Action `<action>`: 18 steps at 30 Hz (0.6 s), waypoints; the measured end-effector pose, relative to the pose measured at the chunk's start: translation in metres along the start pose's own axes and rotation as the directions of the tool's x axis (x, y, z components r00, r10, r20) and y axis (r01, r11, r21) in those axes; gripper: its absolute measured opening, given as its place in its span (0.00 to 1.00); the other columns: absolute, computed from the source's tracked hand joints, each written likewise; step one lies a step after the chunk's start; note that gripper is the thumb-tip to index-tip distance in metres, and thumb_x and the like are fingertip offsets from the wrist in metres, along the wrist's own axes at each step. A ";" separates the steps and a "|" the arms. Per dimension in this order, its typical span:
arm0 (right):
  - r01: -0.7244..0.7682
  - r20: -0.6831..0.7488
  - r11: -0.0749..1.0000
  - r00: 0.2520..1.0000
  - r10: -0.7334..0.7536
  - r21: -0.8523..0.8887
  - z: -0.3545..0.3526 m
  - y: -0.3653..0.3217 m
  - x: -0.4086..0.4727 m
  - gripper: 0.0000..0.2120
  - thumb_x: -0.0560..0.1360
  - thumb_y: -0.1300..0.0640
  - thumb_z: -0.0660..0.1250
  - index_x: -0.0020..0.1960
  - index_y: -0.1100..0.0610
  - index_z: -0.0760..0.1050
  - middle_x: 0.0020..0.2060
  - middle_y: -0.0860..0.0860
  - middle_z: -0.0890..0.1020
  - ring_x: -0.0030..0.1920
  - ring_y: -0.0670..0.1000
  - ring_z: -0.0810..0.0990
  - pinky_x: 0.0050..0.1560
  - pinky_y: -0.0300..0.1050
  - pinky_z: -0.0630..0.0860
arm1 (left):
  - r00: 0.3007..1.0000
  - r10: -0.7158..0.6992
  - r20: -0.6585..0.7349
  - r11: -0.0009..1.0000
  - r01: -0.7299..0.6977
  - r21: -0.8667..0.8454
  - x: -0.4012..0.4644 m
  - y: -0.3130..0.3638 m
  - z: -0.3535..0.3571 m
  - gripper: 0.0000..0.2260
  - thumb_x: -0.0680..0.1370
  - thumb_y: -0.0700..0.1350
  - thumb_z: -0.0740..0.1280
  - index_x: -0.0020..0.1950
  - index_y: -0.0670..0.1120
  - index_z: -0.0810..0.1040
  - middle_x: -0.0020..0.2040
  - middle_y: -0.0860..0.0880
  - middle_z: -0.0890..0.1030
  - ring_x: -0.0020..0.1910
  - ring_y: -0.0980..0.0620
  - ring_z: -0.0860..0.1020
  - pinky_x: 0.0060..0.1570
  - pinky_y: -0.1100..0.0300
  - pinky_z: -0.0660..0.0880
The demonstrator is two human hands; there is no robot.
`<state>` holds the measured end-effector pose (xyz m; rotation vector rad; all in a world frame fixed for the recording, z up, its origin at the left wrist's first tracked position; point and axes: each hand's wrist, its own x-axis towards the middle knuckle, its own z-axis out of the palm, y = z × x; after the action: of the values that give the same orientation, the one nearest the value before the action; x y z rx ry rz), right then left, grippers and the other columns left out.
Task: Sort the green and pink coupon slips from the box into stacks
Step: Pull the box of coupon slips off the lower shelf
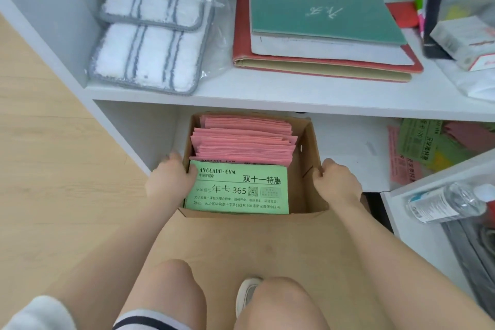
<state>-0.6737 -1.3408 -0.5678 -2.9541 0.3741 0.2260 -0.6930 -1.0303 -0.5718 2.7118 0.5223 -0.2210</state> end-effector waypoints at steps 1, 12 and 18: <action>0.006 0.001 1.000 1.000 -0.006 0.009 0.001 -0.003 0.009 0.09 0.79 0.51 0.55 0.46 0.57 0.67 0.40 0.54 0.75 0.39 0.55 0.73 0.37 0.44 0.71 | 1.000 0.012 0.003 0.999 -0.013 0.034 0.011 0.005 -0.001 0.14 0.78 0.48 0.58 0.57 0.39 0.67 0.50 0.39 0.76 0.49 0.37 0.76 0.40 0.53 0.69; -0.019 -0.031 0.989 0.999 0.024 0.150 0.024 0.005 0.025 0.15 0.79 0.53 0.55 0.34 0.55 0.63 0.31 0.51 0.71 0.36 0.56 0.72 0.33 0.43 0.65 | 0.995 0.096 -0.002 0.986 -0.095 0.141 0.028 -0.007 0.016 0.13 0.80 0.47 0.54 0.52 0.38 0.71 0.46 0.36 0.79 0.45 0.37 0.77 0.37 0.55 0.67; -0.093 0.031 0.982 0.995 0.090 0.163 -0.011 0.024 -0.038 0.16 0.79 0.52 0.56 0.34 0.55 0.62 0.32 0.53 0.74 0.37 0.57 0.75 0.34 0.44 0.67 | 0.991 0.122 0.062 0.989 -0.127 0.075 -0.032 -0.012 -0.015 0.12 0.80 0.46 0.56 0.48 0.38 0.70 0.43 0.35 0.79 0.44 0.35 0.77 0.35 0.53 0.66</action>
<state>-0.7152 -1.3565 -0.5540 -2.7728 0.5009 0.2288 -0.7255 -1.0247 -0.5554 2.7929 0.3325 -0.2910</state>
